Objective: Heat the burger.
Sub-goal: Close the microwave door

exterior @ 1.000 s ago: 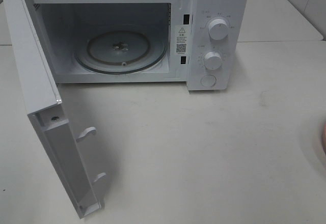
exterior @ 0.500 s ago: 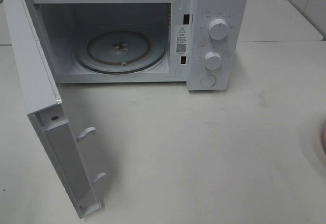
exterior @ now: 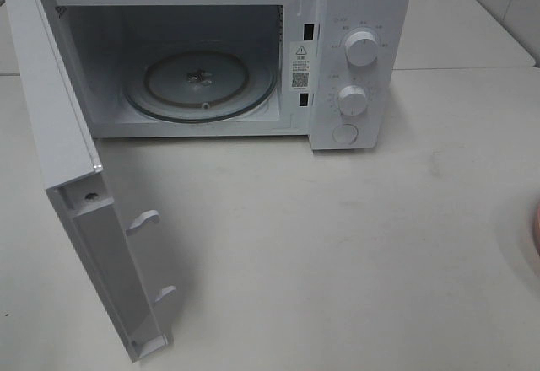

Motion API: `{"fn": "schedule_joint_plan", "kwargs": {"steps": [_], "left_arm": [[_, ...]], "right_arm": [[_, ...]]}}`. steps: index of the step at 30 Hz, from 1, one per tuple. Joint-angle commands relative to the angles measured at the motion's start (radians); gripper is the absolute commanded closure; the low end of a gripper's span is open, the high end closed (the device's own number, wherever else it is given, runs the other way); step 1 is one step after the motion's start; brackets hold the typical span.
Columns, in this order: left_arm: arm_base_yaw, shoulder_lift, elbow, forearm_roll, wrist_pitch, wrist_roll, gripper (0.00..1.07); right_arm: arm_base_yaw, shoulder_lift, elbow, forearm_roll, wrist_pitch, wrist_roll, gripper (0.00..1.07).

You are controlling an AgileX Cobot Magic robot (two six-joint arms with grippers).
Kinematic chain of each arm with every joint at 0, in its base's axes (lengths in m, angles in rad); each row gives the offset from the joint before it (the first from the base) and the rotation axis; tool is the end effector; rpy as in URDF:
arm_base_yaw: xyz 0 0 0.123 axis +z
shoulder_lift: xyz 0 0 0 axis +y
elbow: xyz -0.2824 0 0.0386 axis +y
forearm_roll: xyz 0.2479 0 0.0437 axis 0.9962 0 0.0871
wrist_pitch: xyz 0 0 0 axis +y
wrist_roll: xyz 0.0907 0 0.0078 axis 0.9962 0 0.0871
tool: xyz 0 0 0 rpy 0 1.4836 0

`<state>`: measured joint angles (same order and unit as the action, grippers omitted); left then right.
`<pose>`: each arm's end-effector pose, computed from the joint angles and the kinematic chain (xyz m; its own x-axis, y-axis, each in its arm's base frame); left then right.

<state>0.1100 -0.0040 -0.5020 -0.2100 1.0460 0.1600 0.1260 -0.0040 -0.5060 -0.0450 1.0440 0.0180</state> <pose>-0.0042 -0.0170 0.2803 -0.4227 0.0063 -0.9063 0.0768 0.9966 -0.0288 -0.0050 -0.0042 0.2802 -0.4278 -0.0589 -0.9019 -0.0928 0.9955 -0.0210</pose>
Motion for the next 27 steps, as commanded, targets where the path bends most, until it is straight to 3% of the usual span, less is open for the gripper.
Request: {"fn": "schedule_joint_plan", "kwargs": {"steps": [1,11,14,15,17,18,19,20,21,22,23,24,26,27], "left_arm": [[0.003,-0.021,0.004,-0.006,-0.007,-0.004,0.09],[0.003,0.026,-0.031,-0.013,-0.07,-0.004,0.09],[0.003,0.075,-0.031,-0.017,-0.121,-0.004,0.15],[0.003,0.108,-0.031,-0.023,-0.157,-0.004,0.23],[0.003,0.125,-0.029,-0.025,-0.176,-0.004,0.29],[0.003,0.154,-0.021,-0.025,-0.203,-0.004,0.42],[0.003,0.154,-0.021,-0.025,-0.203,-0.004,0.42],[0.003,0.168,-0.014,-0.025,-0.222,-0.004,0.5],[0.003,0.199,0.006,-0.025,-0.269,-0.002,0.65],[0.003,0.199,0.006,-0.025,-0.269,-0.002,0.65],[0.003,0.23,0.026,-0.026,-0.318,-0.004,0.77],[0.003,0.23,0.026,-0.026,-0.318,-0.004,0.77],[0.003,0.284,0.062,-0.026,-0.393,-0.004,0.96],[0.003,0.284,0.062,-0.026,-0.393,-0.004,0.96]], "right_arm": [[-0.006,-0.028,-0.001,0.002,-0.009,-0.011,0.31],[-0.006,-0.028,-0.001,0.002,-0.009,-0.011,0.31],[-0.006,-0.028,-0.001,0.002,-0.009,-0.011,0.31],[-0.006,-0.028,-0.001,0.002,-0.009,-0.011,0.31],[-0.006,-0.028,-0.001,0.002,-0.009,-0.011,0.31],[-0.006,-0.028,-0.001,0.002,-0.009,-0.011,0.31],[-0.006,-0.028,-0.001,0.002,-0.009,-0.011,0.31],[-0.006,-0.028,-0.001,0.002,-0.009,-0.011,0.31],[-0.006,-0.028,-0.001,0.002,-0.009,-0.011,0.31],[-0.006,-0.028,-0.001,0.002,-0.009,-0.011,0.31],[-0.006,-0.028,-0.001,0.002,-0.009,-0.011,0.31],[-0.006,-0.028,-0.001,0.002,-0.009,-0.011,0.31],[-0.006,-0.028,-0.001,0.002,-0.009,-0.011,0.31],[-0.006,-0.028,-0.001,0.002,-0.009,-0.011,0.31]]}}
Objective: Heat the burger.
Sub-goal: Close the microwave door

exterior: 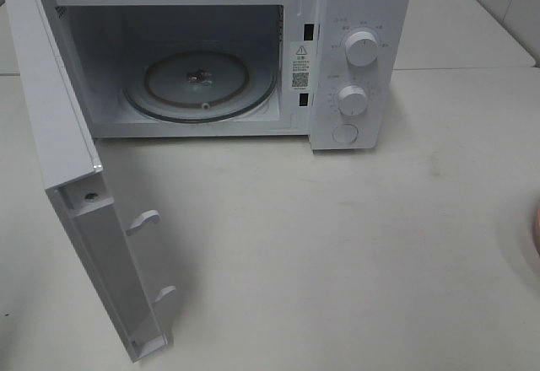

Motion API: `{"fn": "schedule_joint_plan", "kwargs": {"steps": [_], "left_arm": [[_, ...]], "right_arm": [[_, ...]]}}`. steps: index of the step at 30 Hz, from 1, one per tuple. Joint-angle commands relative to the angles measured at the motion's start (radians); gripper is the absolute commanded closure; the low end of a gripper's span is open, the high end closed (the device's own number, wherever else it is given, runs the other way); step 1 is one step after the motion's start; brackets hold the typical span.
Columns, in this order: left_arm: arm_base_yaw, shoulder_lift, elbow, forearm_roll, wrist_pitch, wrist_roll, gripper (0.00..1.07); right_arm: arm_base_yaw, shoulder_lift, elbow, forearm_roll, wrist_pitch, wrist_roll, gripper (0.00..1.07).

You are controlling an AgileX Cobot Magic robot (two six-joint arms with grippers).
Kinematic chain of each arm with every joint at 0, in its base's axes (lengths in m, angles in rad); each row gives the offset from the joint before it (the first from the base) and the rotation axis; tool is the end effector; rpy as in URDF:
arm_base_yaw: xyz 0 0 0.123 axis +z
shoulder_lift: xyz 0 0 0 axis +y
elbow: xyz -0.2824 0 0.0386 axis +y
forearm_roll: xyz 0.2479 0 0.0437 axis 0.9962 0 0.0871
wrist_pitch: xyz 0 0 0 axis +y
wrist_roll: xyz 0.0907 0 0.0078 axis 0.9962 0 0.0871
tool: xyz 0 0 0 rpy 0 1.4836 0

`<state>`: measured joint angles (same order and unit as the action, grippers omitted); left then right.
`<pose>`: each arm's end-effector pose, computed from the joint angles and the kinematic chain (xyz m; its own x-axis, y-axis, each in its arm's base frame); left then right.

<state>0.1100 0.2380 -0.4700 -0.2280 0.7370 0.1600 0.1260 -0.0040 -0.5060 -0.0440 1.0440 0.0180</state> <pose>0.0498 -0.0084 0.2911 -0.3917 -0.0534 -0.9185 0.0263 0.9973 -0.0692 -0.0051 -0.0041 0.2802 -0.4279 -0.0584 -0.9019 -0.0933 0.9954 -0.0201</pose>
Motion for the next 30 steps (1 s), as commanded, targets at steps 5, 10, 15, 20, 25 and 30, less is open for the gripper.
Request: {"fn": "schedule_joint_plan", "kwargs": {"steps": [5,10,15,20,25,30], "left_arm": [[0.003,0.139,0.089,-0.007,-0.239,0.0,1.07],[0.003,0.224,0.165,-0.008,-0.471,0.051,1.07],[0.003,0.339,0.267,-0.006,-0.752,0.09,1.07],[0.003,0.437,0.309,-0.005,-0.991,0.091,1.07],[0.003,0.529,0.313,0.055,-1.086,0.06,1.07],[0.003,0.628,0.313,0.251,-1.124,-0.122,1.07]], "right_arm": [[-0.006,-0.028,-0.001,0.001,-0.009,-0.011,0.31],[-0.006,-0.028,-0.001,0.001,-0.009,-0.011,0.31],[-0.006,-0.028,-0.001,0.001,-0.009,-0.011,0.31],[-0.006,-0.028,-0.001,0.001,-0.009,-0.011,0.31],[-0.006,-0.028,-0.001,0.001,-0.009,-0.011,0.31],[-0.006,-0.028,-0.001,0.001,-0.009,-0.011,0.31]]}}
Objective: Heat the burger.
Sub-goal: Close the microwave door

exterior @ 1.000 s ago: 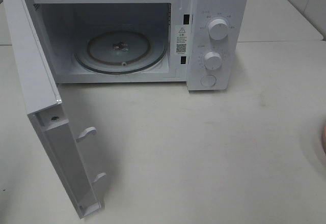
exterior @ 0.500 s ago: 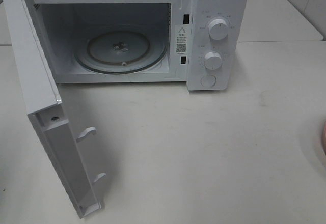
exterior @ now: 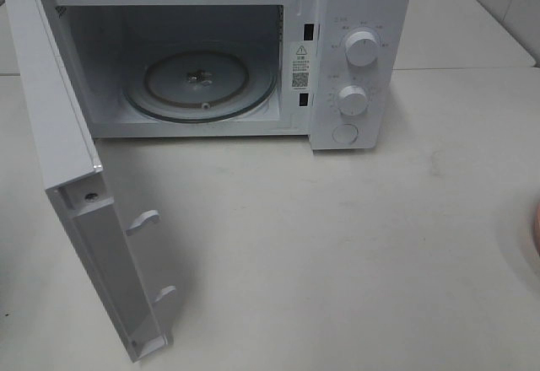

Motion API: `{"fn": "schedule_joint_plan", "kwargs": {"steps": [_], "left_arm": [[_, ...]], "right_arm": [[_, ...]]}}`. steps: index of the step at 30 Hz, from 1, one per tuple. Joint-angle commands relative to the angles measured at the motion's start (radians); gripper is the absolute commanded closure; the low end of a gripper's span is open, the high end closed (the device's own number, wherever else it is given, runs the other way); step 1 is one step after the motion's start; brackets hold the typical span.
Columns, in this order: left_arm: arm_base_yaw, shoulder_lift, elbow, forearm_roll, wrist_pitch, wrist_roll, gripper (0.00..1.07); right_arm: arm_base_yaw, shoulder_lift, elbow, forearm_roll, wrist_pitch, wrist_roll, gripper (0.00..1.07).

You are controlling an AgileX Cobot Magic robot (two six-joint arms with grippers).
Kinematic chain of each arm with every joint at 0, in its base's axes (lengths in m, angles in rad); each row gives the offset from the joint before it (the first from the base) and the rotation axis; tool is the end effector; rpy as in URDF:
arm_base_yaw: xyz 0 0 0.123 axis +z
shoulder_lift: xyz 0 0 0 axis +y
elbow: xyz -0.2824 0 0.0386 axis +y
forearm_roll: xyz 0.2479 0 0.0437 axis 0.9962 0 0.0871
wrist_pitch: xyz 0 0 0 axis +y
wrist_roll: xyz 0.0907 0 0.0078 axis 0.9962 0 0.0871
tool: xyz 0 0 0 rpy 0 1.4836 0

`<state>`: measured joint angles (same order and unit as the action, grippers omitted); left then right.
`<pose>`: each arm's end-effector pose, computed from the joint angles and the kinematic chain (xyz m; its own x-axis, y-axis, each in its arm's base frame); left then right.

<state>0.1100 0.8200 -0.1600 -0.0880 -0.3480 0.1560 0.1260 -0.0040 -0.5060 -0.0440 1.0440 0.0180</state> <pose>0.1457 0.0188 0.2178 -0.2323 0.0479 -0.9715 -0.1221 0.9894 0.0780 -0.0051 -0.0041 0.2802 -0.4279 -0.0584 -0.9019 -0.0933 0.9954 -0.0201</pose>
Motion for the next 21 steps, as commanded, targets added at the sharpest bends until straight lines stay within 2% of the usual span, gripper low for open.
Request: {"fn": "schedule_joint_plan", "kwargs": {"steps": [1,2,3,4,5,6,7,8,9,10,12,13,14,21], "left_arm": [[0.003,0.046,0.003,0.111,-0.039,-0.118,1.07],[0.003,0.088,0.001,0.209,-0.067,-0.225,1.07],[0.003,0.125,0.001,0.304,-0.1,-0.298,1.07],[0.003,0.125,0.001,0.304,-0.1,-0.298,1.07],[0.003,0.145,0.001,0.349,-0.116,-0.323,1.07],[0.003,0.186,0.001,0.46,-0.155,-0.388,1.07],[0.003,0.186,0.001,0.46,-0.155,-0.388,1.07],[0.003,0.202,0.001,0.519,-0.178,-0.422,1.07],[0.003,0.202,0.001,0.519,-0.178,-0.422,1.07],[0.003,0.243,0.001,0.63,-0.238,-0.484,1.07],[0.003,0.261,0.001,0.667,-0.269,-0.502,1.07],[0.003,0.312,0.0,0.719,-0.346,-0.512,1.07],[0.003,0.366,-0.001,0.728,-0.427,-0.515,1.07],[-0.01,0.486,-0.022,0.727,-0.547,-0.519,1.07]], "right_arm": [[-0.006,-0.028,-0.001,0.001,-0.009,-0.011,0.31],[-0.006,-0.028,-0.001,0.001,-0.009,-0.011,0.31],[-0.006,-0.028,-0.001,0.001,-0.009,-0.011,0.31],[-0.006,-0.028,-0.001,0.001,-0.009,-0.011,0.31],[-0.006,-0.028,-0.001,0.001,-0.009,-0.011,0.31],[-0.006,-0.028,-0.001,0.001,-0.009,-0.011,0.31],[-0.006,-0.028,-0.001,0.001,-0.009,-0.011,0.31],[-0.006,-0.028,-0.001,0.001,-0.009,-0.011,0.31],[-0.006,-0.028,-0.001,0.001,-0.009,-0.011,0.31],[-0.006,-0.028,-0.001,0.001,-0.009,-0.011,0.31],[-0.006,-0.028,-0.001,0.001,-0.009,-0.011,0.31],[-0.006,-0.028,-0.001,0.001,-0.009,-0.011,0.31],[-0.006,-0.028,-0.001,0.001,-0.009,-0.011,0.31],[-0.006,-0.028,-0.001,0.001,-0.009,-0.01,0.31]]}}
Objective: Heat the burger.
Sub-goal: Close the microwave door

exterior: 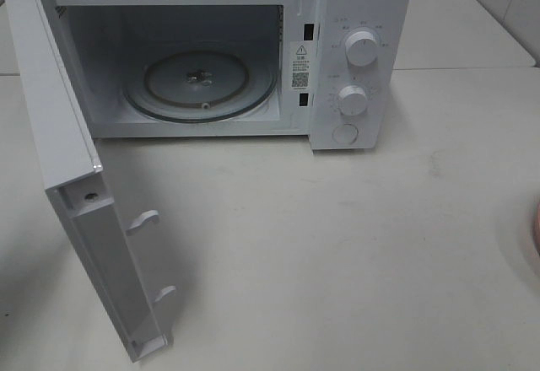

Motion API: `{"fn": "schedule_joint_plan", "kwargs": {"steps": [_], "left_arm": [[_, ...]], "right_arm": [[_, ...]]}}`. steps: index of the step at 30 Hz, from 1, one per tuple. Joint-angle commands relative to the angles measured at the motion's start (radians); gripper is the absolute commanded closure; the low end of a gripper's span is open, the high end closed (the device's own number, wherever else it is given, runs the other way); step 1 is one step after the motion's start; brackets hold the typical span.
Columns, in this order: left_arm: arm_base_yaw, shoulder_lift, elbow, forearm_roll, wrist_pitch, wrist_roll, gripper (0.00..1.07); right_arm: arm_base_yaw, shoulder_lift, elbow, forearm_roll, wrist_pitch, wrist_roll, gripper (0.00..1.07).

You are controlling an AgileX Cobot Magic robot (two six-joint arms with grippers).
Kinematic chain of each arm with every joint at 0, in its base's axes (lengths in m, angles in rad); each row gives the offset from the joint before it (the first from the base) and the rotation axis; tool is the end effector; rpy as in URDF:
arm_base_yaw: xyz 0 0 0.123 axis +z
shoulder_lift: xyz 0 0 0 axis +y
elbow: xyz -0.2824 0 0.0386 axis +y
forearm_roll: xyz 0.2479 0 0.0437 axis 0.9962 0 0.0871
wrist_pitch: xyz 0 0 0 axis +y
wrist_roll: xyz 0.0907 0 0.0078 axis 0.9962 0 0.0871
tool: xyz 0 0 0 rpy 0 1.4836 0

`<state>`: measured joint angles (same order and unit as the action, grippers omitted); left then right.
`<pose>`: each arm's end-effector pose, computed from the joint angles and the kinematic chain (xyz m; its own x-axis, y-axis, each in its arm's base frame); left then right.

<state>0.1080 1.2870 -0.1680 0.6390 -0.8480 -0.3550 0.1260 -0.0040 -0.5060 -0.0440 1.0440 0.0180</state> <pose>0.1868 -0.0207 0.1773 -0.2526 0.0640 -0.9654 0.3568 0.9337 -0.0314 -0.0051 -0.0041 0.2802 -0.4279 -0.0584 -0.9019 -0.0933 0.9954 -0.0201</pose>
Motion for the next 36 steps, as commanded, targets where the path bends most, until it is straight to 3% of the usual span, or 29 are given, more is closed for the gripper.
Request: {"fn": "schedule_joint_plan", "kwargs": {"steps": [1,3,6,8,9,10,11,13,14,16,25,30,36], "left_arm": [[-0.008,0.019,-0.014,0.0,-0.047,-0.008,1.07],[-0.075,0.066,-0.043,-0.039,-0.043,0.027,1.07],[-0.101,0.078,-0.046,-0.076,-0.044,0.048,1.07],[-0.223,0.109,-0.046,-0.278,-0.049,0.154,1.07],[-0.223,0.109,-0.046,-0.278,-0.049,0.154,1.07],[-0.292,0.119,-0.046,-0.372,-0.052,0.219,1.07],[-0.292,0.119,-0.046,-0.372,-0.052,0.219,1.07],[-0.379,0.133,-0.051,-0.508,-0.056,0.296,1.07],[-0.379,0.133,-0.051,-0.508,-0.056,0.296,1.07],[-0.449,0.159,-0.051,-0.618,-0.079,0.344,1.07],[-0.584,0.267,-0.081,-0.756,-0.147,0.365,1.07],[-0.667,0.347,-0.166,-0.892,-0.147,0.421,1.07],[-0.726,0.403,-0.255,-0.994,-0.147,0.441,1.07]], "right_arm": [[-0.006,-0.028,-0.001,0.001,-0.009,-0.01,0.31],[-0.006,-0.028,-0.001,0.001,-0.009,-0.01,0.31],[-0.006,-0.028,-0.001,0.001,-0.009,-0.01,0.31],[-0.006,-0.028,-0.001,0.001,-0.009,-0.01,0.31],[-0.006,-0.028,-0.001,0.001,-0.009,-0.01,0.31],[-0.006,-0.028,-0.001,0.001,-0.009,-0.01,0.31],[-0.006,-0.028,-0.001,0.001,-0.009,-0.01,0.31],[-0.006,-0.028,-0.001,0.001,-0.009,-0.01,0.31],[-0.006,-0.028,-0.001,0.001,-0.009,-0.01,0.31],[-0.006,-0.028,-0.001,0.001,-0.009,-0.01,0.31],[-0.006,-0.028,-0.001,0.001,-0.009,-0.01,0.31],[-0.006,-0.028,-0.001,0.001,-0.009,-0.01,0.31],[-0.006,-0.028,-0.001,0.001,-0.009,-0.01,0.31]]}}
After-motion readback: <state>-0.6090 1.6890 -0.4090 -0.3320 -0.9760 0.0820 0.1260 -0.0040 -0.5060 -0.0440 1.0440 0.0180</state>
